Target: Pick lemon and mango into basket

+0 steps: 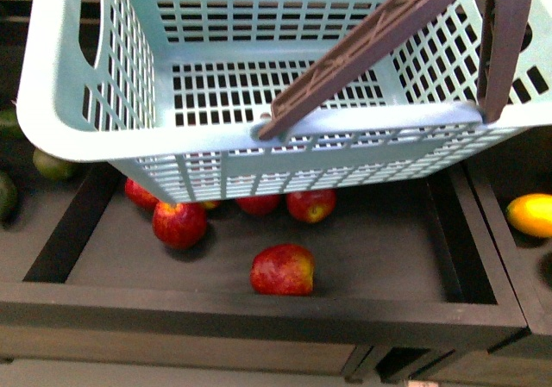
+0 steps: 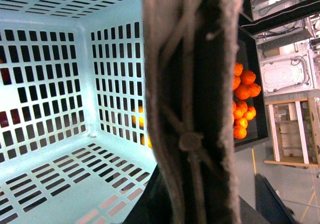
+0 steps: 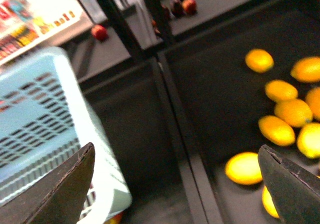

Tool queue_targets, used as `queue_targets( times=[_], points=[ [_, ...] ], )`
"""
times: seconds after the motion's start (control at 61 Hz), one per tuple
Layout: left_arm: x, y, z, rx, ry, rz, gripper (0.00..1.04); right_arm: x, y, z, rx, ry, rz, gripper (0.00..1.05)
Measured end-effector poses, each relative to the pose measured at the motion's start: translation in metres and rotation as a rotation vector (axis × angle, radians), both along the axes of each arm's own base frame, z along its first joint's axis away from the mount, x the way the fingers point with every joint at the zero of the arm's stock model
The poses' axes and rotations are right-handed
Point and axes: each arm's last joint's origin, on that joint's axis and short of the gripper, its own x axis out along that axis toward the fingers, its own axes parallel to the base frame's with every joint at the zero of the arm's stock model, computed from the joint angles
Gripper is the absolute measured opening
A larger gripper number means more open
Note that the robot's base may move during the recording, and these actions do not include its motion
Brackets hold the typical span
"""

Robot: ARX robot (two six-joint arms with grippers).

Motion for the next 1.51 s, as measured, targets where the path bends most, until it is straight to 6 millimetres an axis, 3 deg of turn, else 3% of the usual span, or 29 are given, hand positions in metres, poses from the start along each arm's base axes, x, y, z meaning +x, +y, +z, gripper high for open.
queue_targets(
  times=[0.147,0.311,0.459,0.59,0.836,1.294,1.507],
  points=[
    [0.0,0.0,0.0,0.0,0.0,0.001,0.04,0.07,-0.019,-0.042,0.057,0.211,-0.056,0.96],
    [0.0,0.0,0.0,-0.004,0.003,-0.006,0.04,0.114,-0.028,-0.068,0.107,0.317,-0.122,0.96],
    [0.0,0.0,0.0,-0.004,0.002,-0.006,0.04,0.142,-0.034,-0.086,0.186,0.364,-0.173,0.96],
    [0.0,0.0,0.0,-0.002,0.001,-0.002,0.04,0.152,-0.042,-0.109,0.261,0.413,-0.225,0.96],
    [0.0,0.0,0.0,-0.002,0.002,-0.003,0.04,0.151,-0.049,-0.155,0.328,0.523,-0.293,0.96],
    [0.0,0.0,0.0,-0.002,0.001,-0.002,0.04,0.181,-0.048,-0.192,0.383,0.575,-0.326,0.96],
    [0.0,0.0,0.0,-0.003,0.002,-0.003,0.04,0.197,-0.049,-0.199,0.401,0.573,-0.337,0.96]
  ],
)
